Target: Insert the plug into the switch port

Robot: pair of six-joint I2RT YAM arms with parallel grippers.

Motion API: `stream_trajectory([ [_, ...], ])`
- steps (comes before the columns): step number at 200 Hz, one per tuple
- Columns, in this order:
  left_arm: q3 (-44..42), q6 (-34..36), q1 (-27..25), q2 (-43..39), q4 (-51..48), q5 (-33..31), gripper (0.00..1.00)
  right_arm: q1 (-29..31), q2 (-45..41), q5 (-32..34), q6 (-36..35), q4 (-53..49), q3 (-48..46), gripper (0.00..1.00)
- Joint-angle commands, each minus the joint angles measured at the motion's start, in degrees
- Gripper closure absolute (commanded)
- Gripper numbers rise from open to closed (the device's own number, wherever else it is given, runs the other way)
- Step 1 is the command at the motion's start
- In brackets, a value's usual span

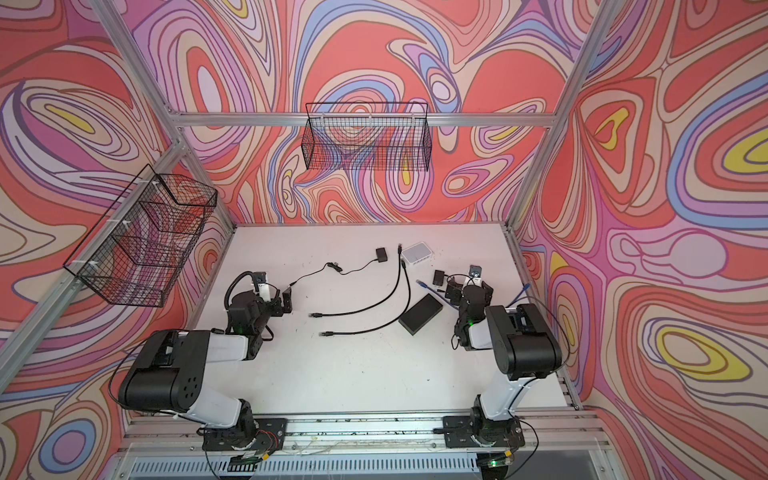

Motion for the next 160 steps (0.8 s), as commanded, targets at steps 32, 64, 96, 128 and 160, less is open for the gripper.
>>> stream_trajectory([
  [32,0.30,1.28,-0.01,0.19,-0.33,0.64,0.00,-0.09,-0.44,-0.46,0.40,0.05,0.79,0.02],
  [64,0.27,1.28,-0.03,0.17,-0.33,0.64,0.00,-0.07,-0.43,-0.46,0.40,0.05,0.77,0.02],
  [96,0.37,1.27,-0.02,0.17,-0.37,0.64,0.00,-0.11,-0.43,-0.61,0.40,0.04,0.76,0.02],
  [128,0.35,1.28,-0.03,0.24,-0.33,0.64,0.00,-0.14,-0.43,-0.62,0.42,-0.04,0.74,0.01],
  [160,0.60,1.35,-0.01,0.21,-0.68,0.73,0.00,-0.10,-0.43,-0.54,0.40,-0.04,0.74,0.02],
])
